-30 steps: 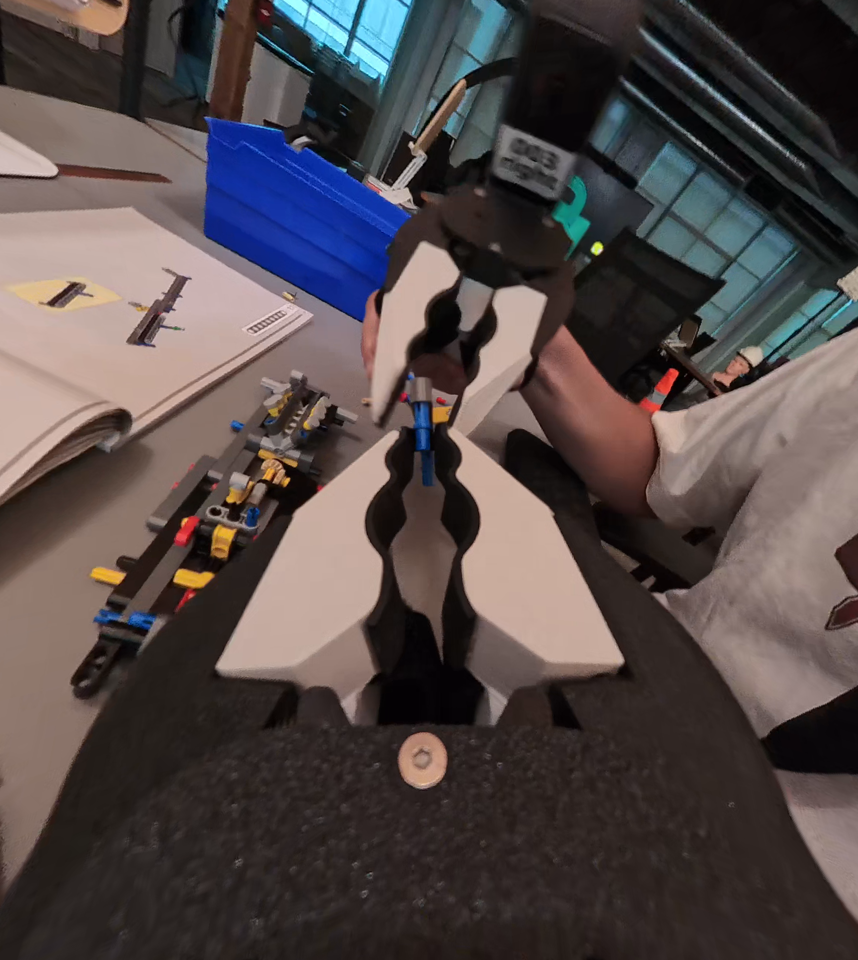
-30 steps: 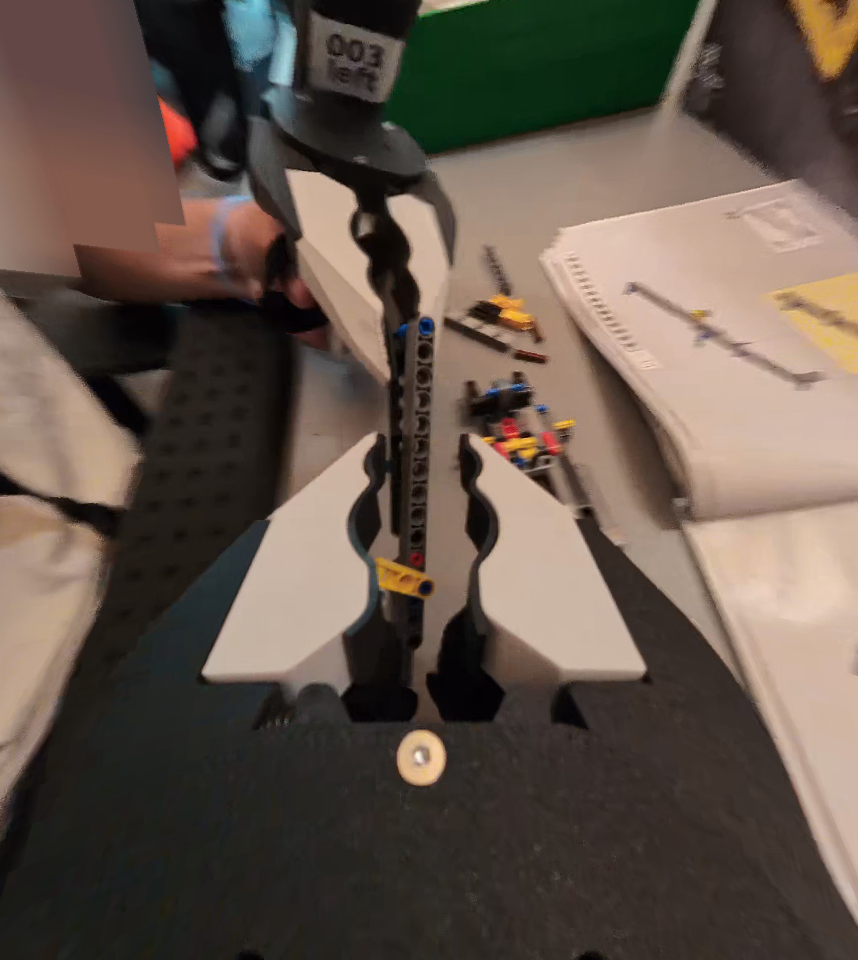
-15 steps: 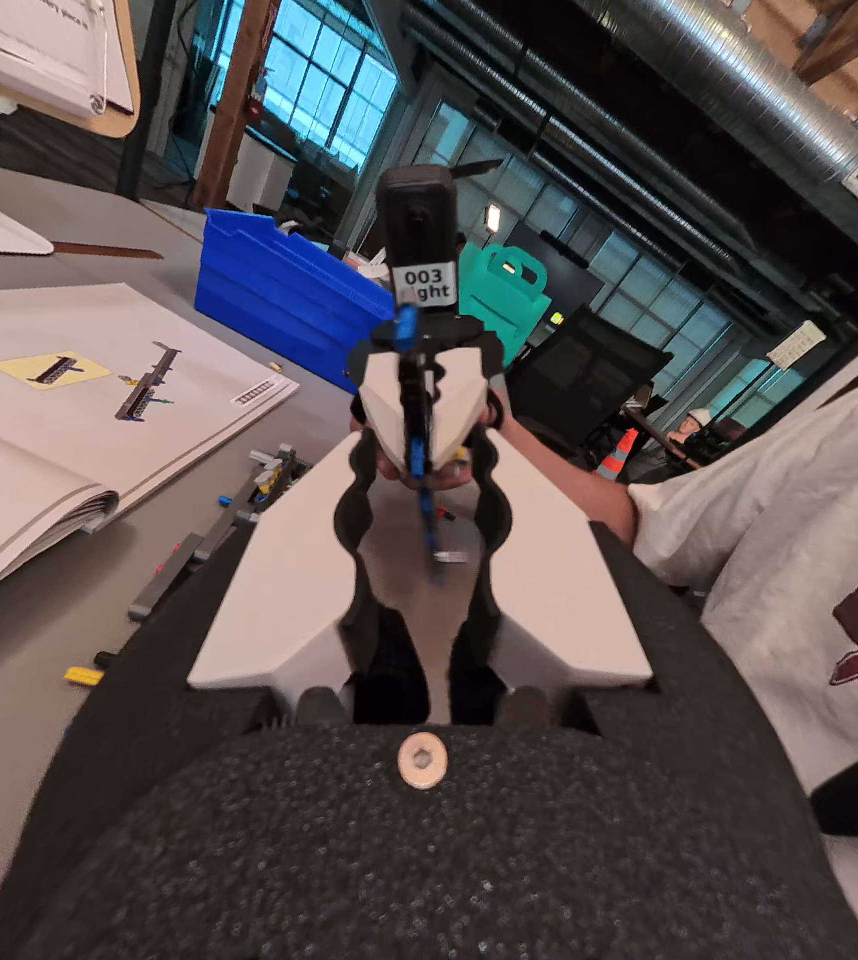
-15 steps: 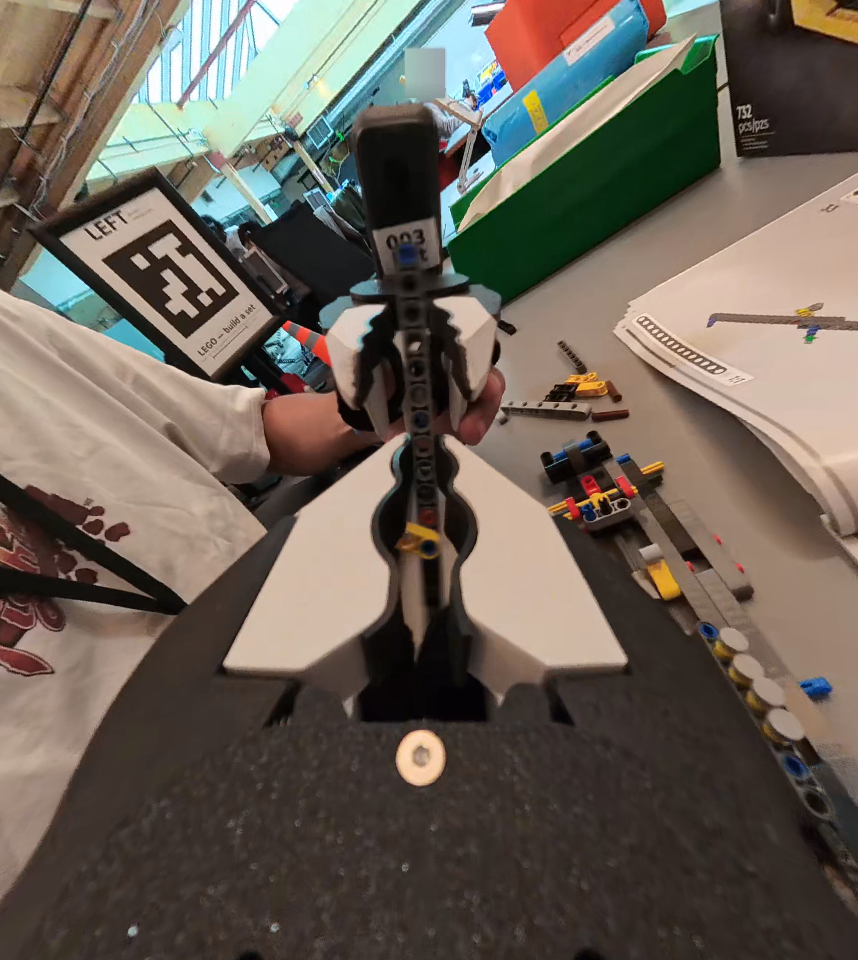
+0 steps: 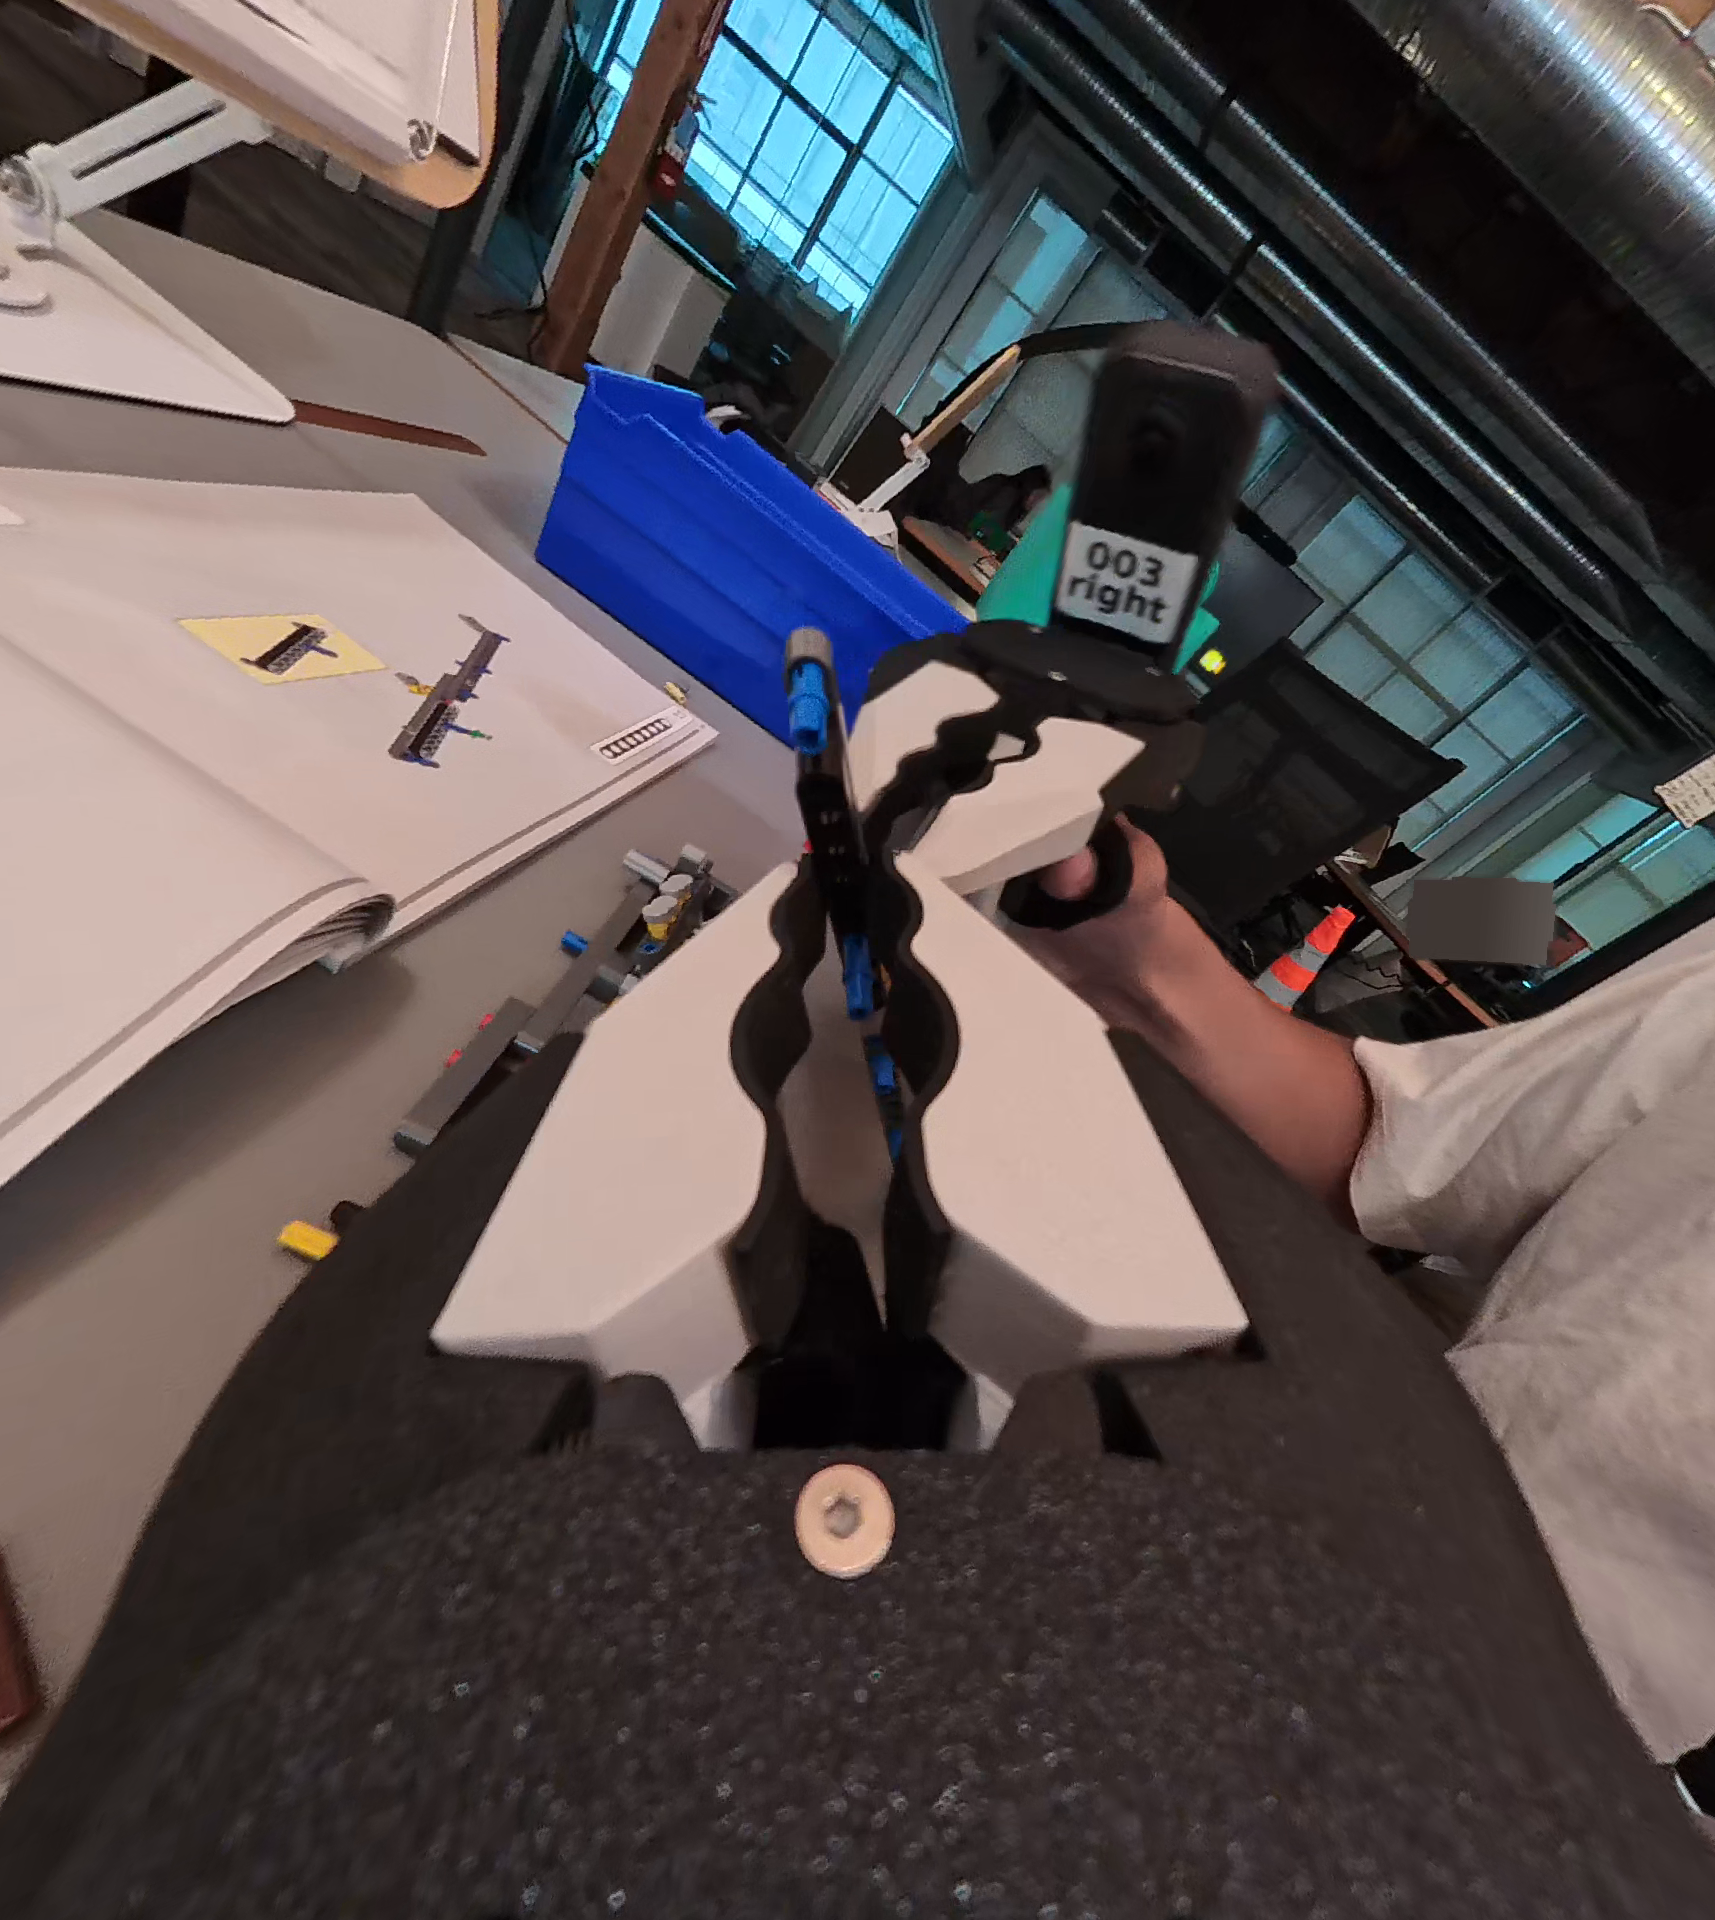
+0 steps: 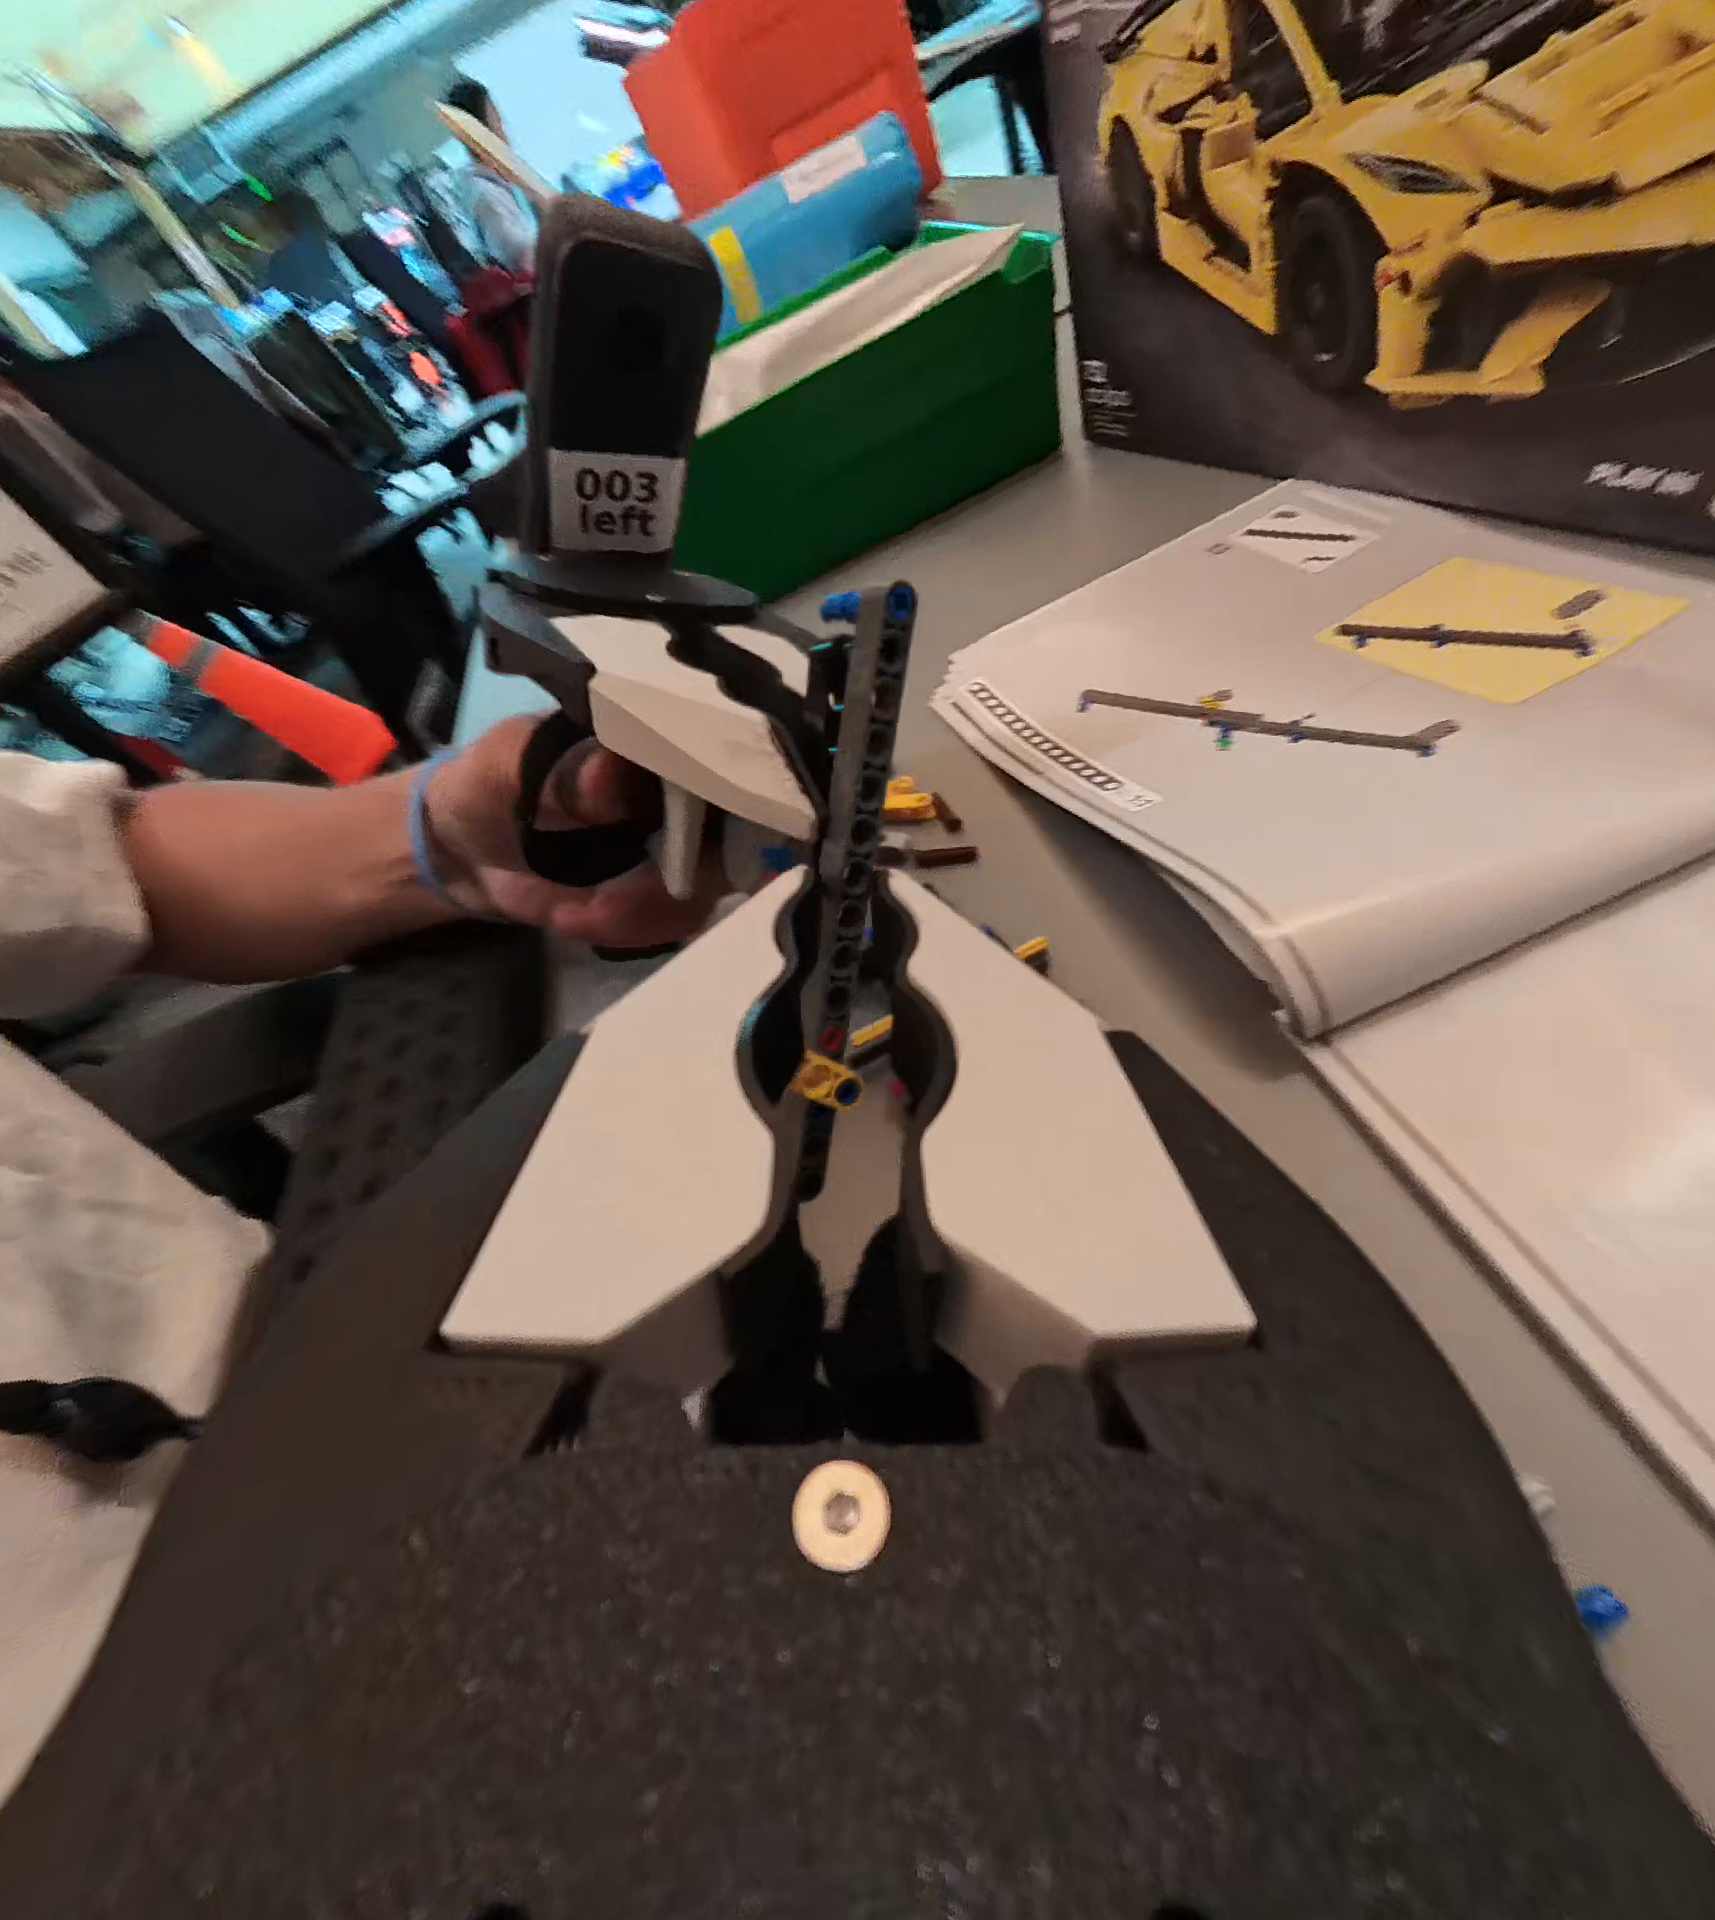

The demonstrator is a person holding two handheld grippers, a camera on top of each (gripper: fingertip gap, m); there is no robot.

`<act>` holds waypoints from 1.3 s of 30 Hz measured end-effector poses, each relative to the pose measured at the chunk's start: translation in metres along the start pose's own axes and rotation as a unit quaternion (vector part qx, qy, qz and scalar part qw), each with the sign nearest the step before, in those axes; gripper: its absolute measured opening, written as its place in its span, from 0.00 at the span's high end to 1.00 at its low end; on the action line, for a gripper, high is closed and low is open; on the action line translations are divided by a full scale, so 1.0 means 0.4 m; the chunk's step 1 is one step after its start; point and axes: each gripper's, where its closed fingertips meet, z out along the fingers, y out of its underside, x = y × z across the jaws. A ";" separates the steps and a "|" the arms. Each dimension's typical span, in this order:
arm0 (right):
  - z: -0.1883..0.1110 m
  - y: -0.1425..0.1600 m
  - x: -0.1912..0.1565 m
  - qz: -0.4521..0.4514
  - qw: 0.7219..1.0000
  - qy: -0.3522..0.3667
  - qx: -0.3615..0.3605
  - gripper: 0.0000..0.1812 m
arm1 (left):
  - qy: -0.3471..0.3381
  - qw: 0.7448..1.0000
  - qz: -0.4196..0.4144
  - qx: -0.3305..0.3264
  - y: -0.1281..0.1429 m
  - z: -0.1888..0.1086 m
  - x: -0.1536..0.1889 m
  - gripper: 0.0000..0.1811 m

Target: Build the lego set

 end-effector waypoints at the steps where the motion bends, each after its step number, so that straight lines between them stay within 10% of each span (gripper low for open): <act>1: 0.003 0.003 0.004 -0.021 1.000 0.020 -0.008 0.96 | -0.005 1.000 -0.002 -0.002 0.003 0.000 -0.006 0.96; 7: 0.013 0.013 0.015 -0.084 0.989 0.112 -0.044 0.96 | -0.018 1.000 -0.011 -0.004 0.010 -0.003 -0.021 0.96; 24: 0.015 0.012 0.001 0.082 0.996 -0.024 0.001 0.95 | -0.016 1.000 0.000 -0.007 0.008 -0.007 -0.007 0.96; 39: 0.017 0.032 0.017 -0.094 0.989 0.087 -0.073 0.96 | -0.034 0.999 0.012 -0.040 0.030 -0.011 -0.026 0.96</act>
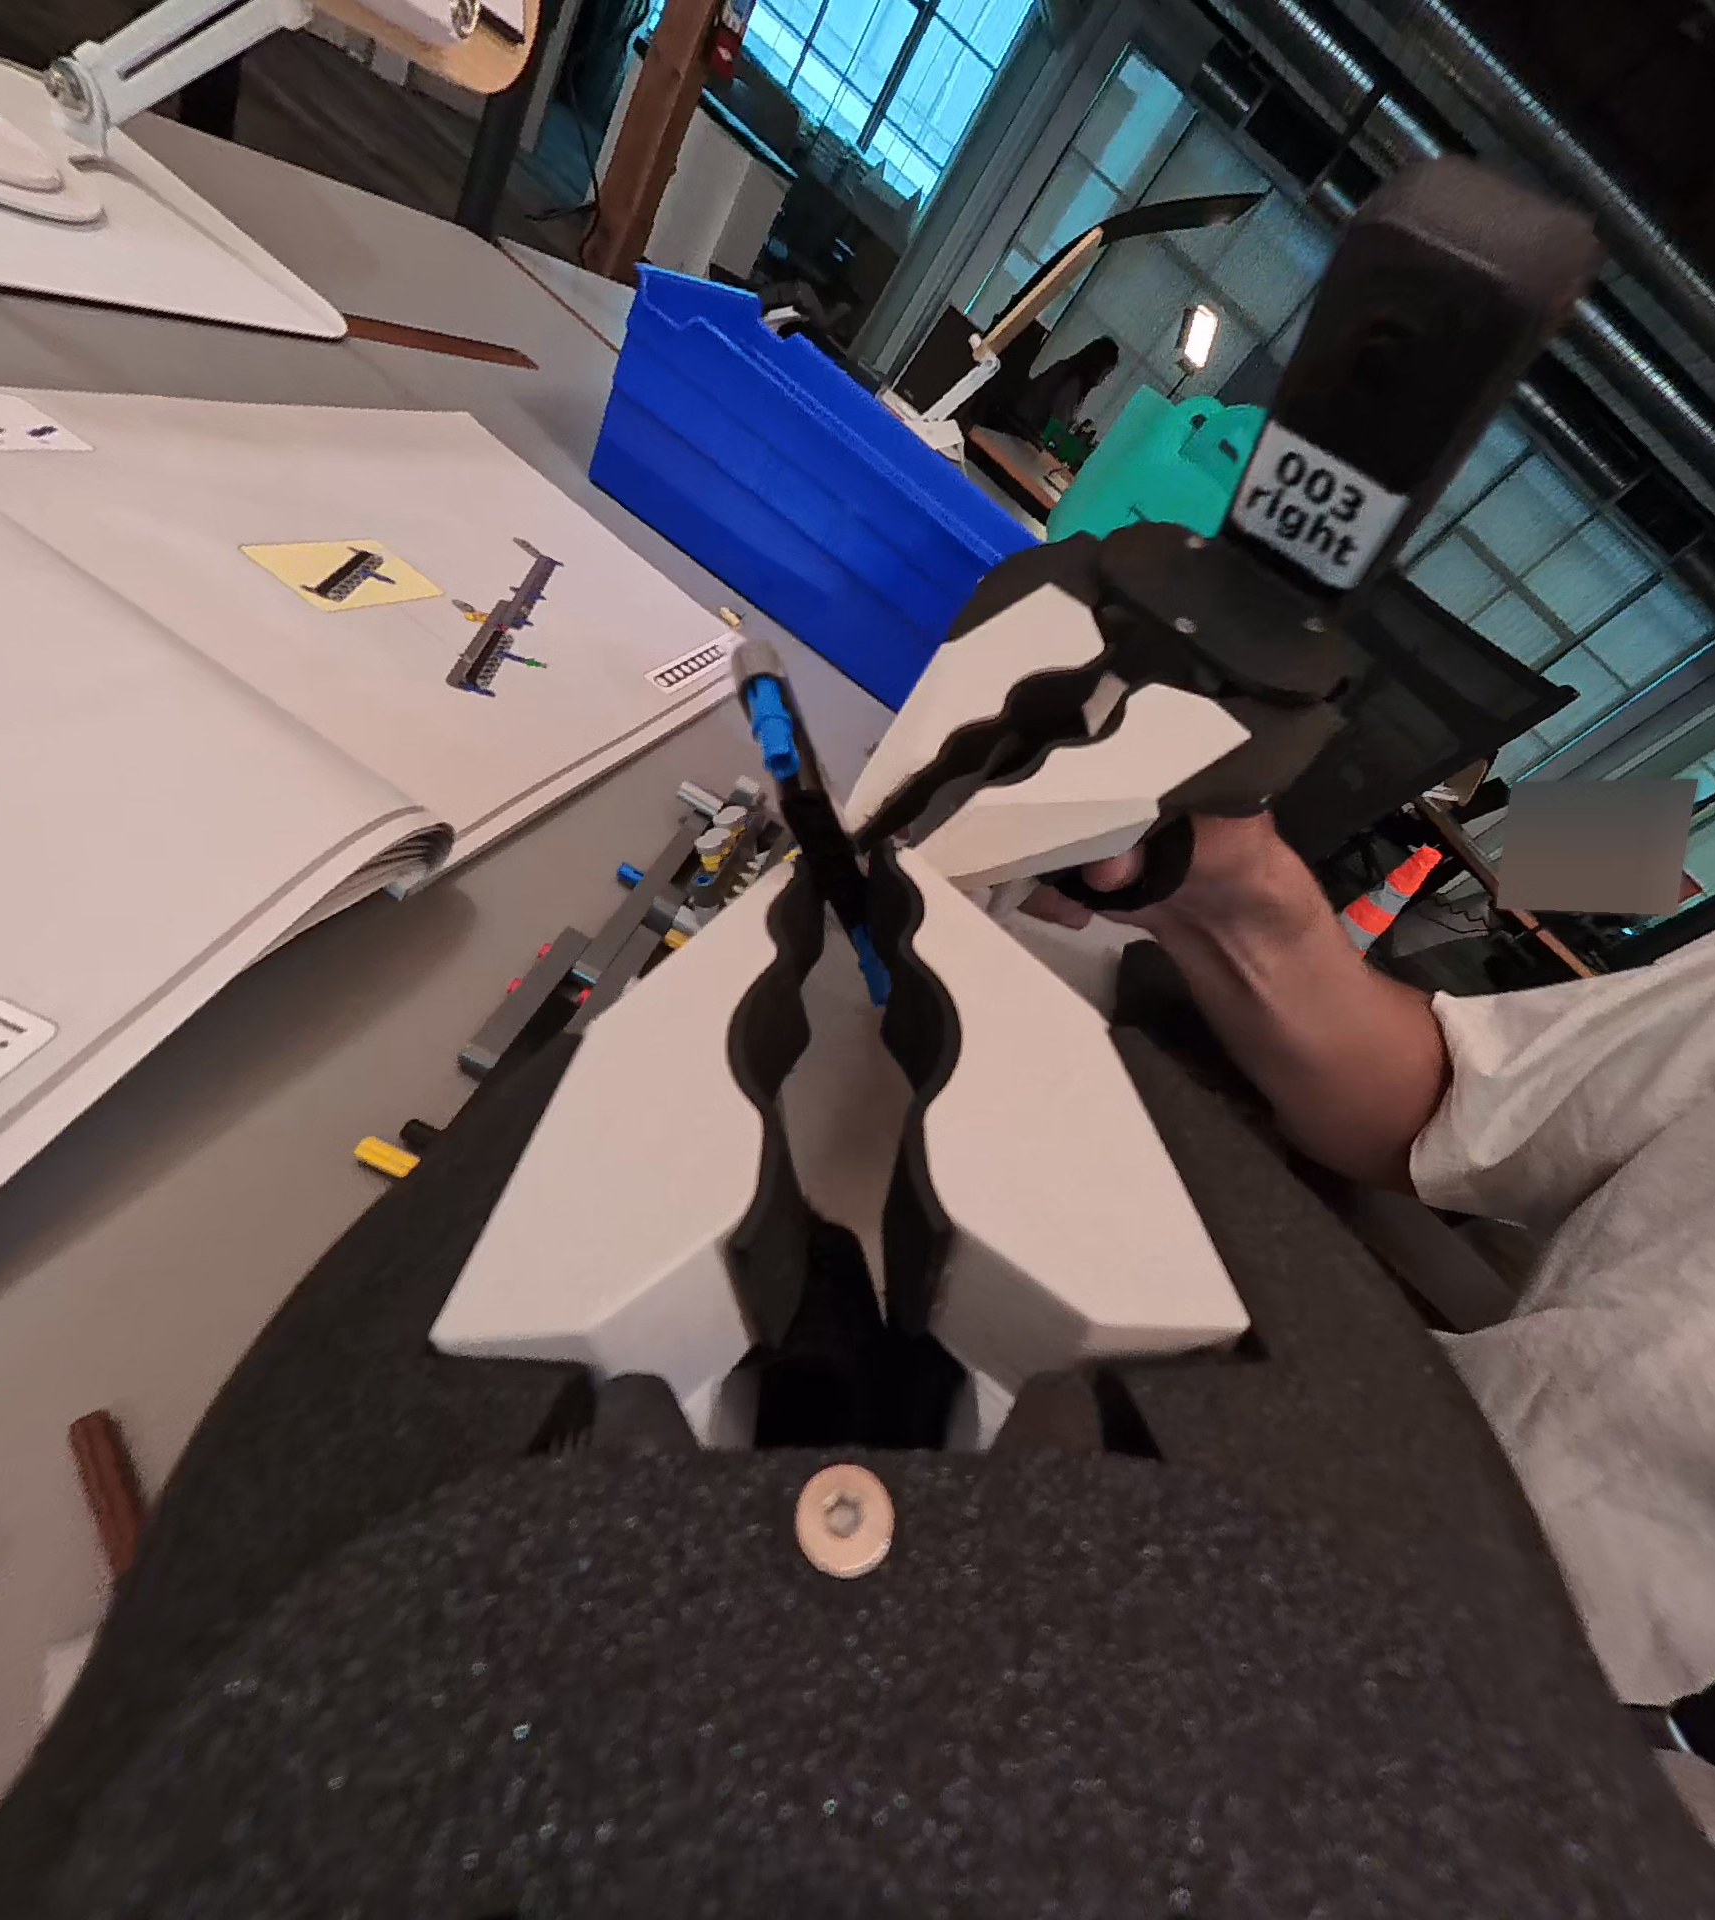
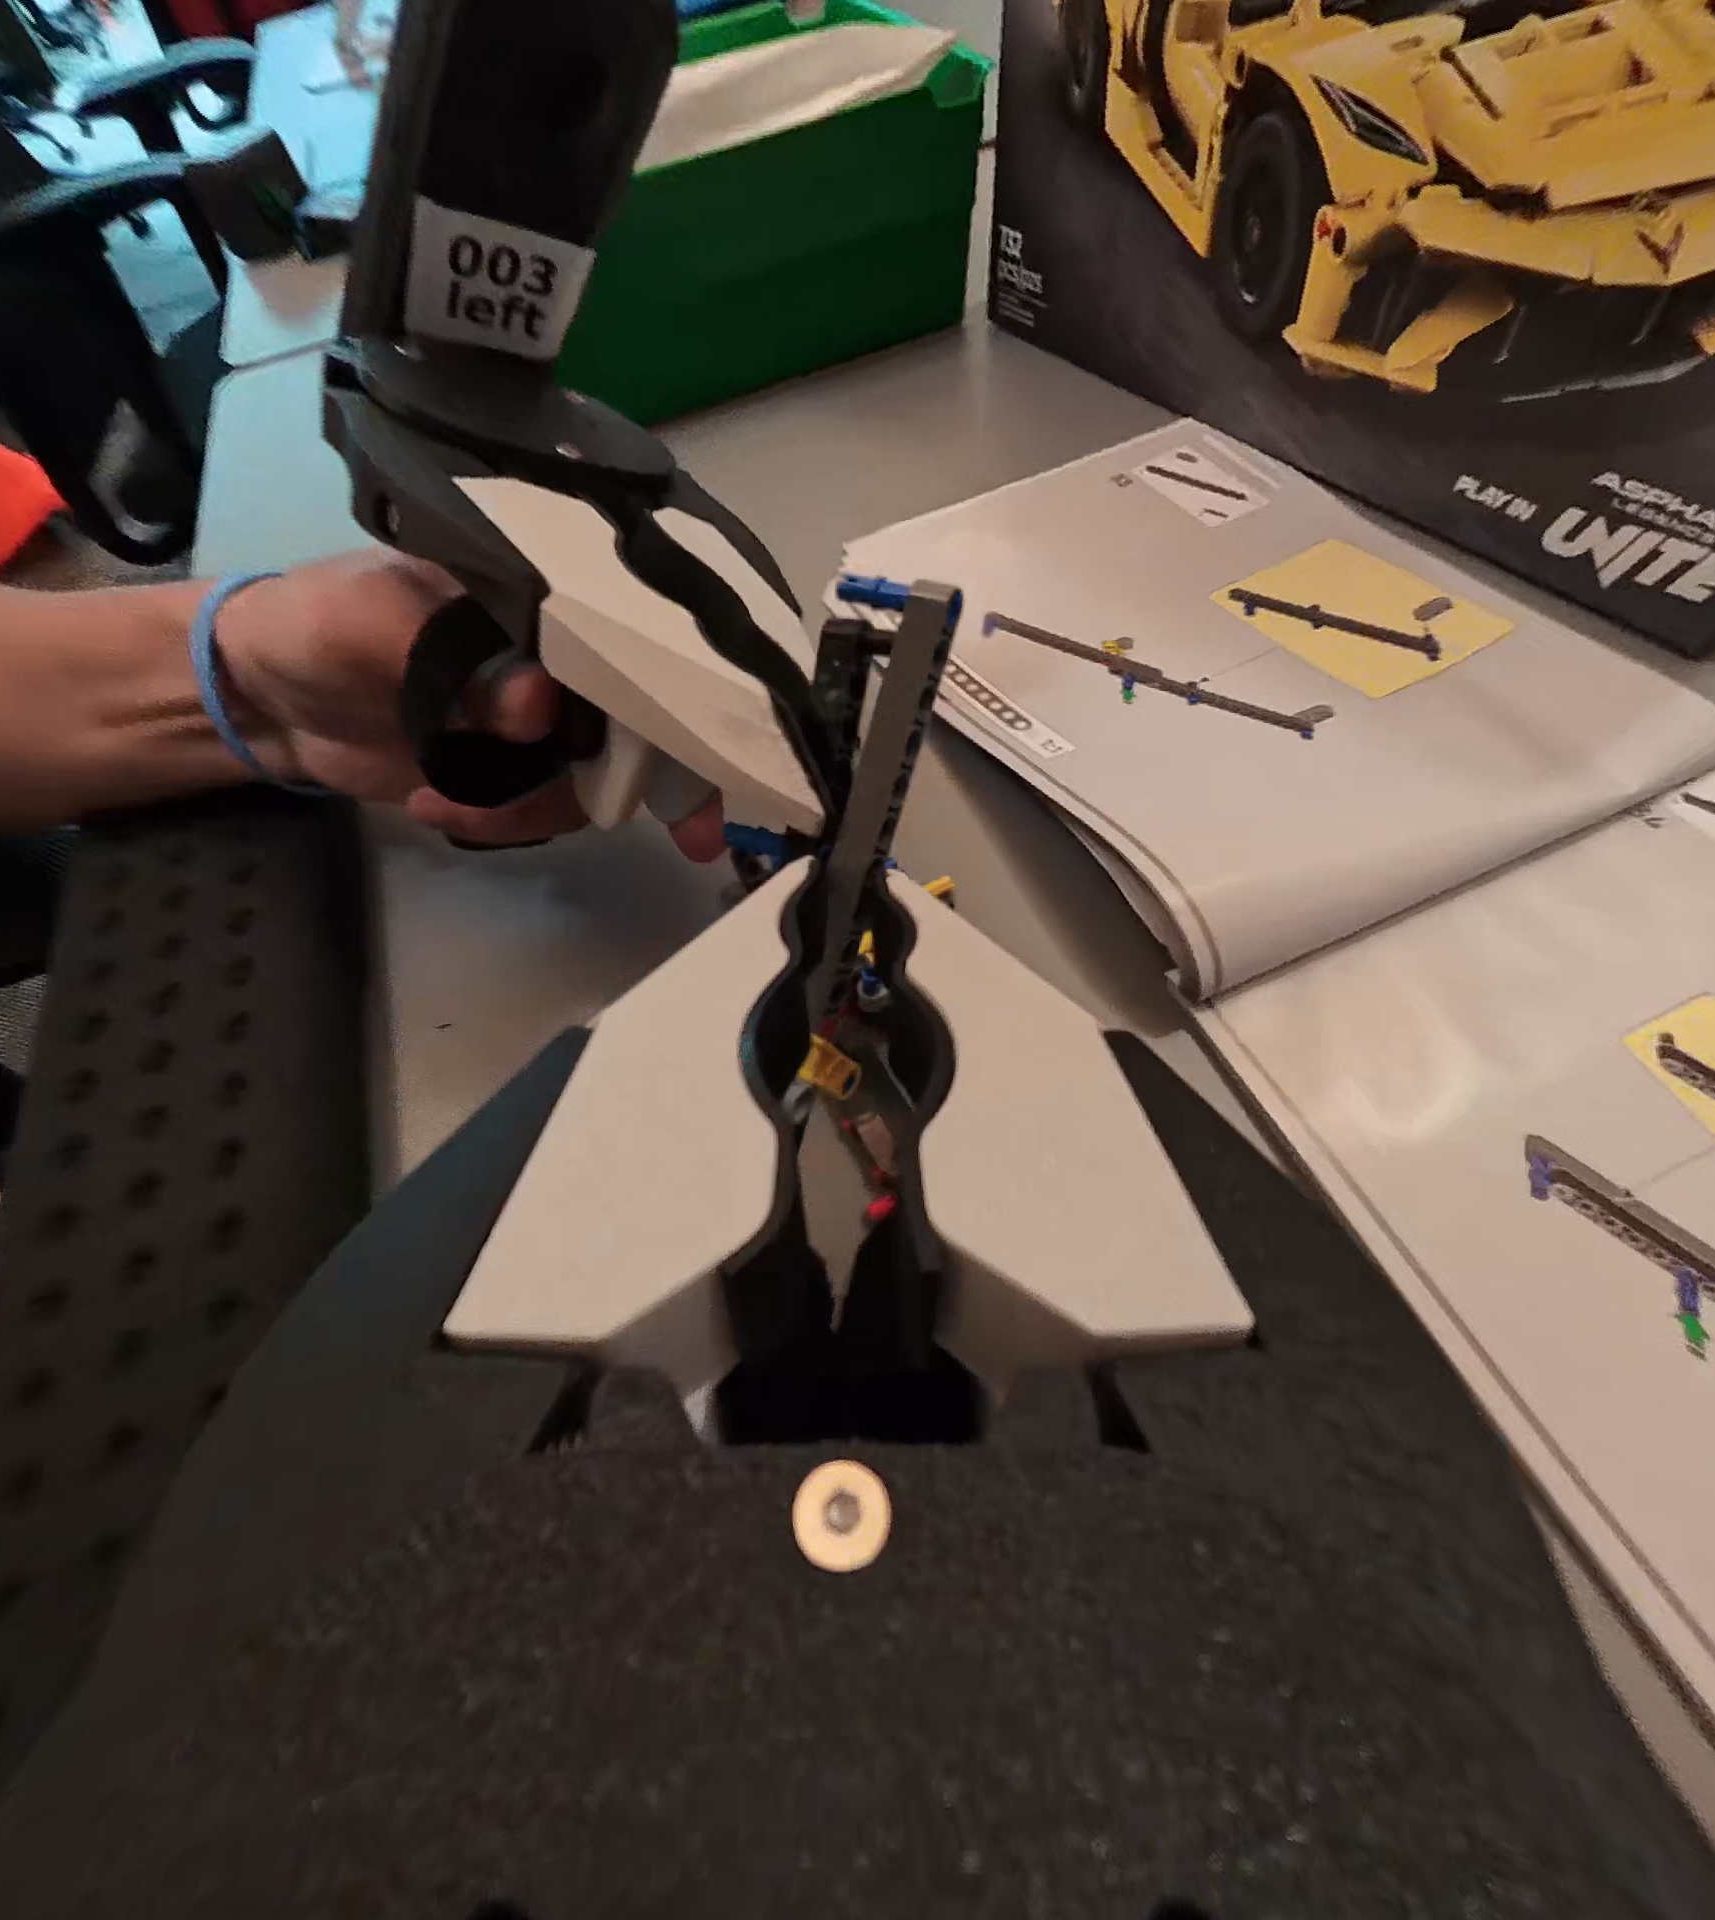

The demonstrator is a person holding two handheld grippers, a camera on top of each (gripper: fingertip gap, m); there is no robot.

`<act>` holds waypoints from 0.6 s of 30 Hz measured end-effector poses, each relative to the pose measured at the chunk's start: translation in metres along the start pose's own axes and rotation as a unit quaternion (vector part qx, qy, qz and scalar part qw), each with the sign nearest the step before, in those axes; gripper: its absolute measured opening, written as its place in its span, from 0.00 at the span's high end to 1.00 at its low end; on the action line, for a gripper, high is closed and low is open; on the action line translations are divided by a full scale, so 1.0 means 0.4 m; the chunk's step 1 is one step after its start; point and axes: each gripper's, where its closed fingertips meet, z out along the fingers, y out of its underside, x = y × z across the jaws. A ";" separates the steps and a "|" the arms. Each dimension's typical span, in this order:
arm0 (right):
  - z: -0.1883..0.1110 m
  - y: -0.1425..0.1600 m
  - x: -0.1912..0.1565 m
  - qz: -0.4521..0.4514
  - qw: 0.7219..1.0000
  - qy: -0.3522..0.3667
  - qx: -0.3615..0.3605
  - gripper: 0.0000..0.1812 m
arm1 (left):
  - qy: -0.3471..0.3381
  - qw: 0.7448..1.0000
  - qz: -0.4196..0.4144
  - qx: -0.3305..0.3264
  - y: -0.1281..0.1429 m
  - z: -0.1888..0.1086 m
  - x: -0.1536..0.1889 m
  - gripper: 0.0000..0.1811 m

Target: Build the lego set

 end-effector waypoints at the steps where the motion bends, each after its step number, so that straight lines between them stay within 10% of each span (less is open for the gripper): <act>1: 0.003 0.006 0.004 0.008 1.000 0.010 -0.013 0.97 | -0.007 1.000 0.004 -0.005 0.004 0.002 -0.004 0.96; 4: 0.049 0.153 0.060 -0.047 0.977 0.102 -0.182 1.00 | 0.089 0.992 0.090 -0.010 0.018 0.042 0.143 0.96; 6: 0.063 0.130 0.003 -0.059 0.987 0.073 -0.130 1.00 | -0.009 0.990 0.143 -0.014 0.010 0.047 0.089 0.96; 10: 0.016 0.073 0.043 0.081 0.995 0.026 -0.060 1.00 | -0.023 0.995 0.101 -0.004 0.008 -0.010 0.048 0.96; 18: -0.083 -0.015 0.044 0.063 0.997 -0.006 0.034 0.99 | -0.039 0.997 0.060 -0.018 0.045 -0.015 0.016 0.96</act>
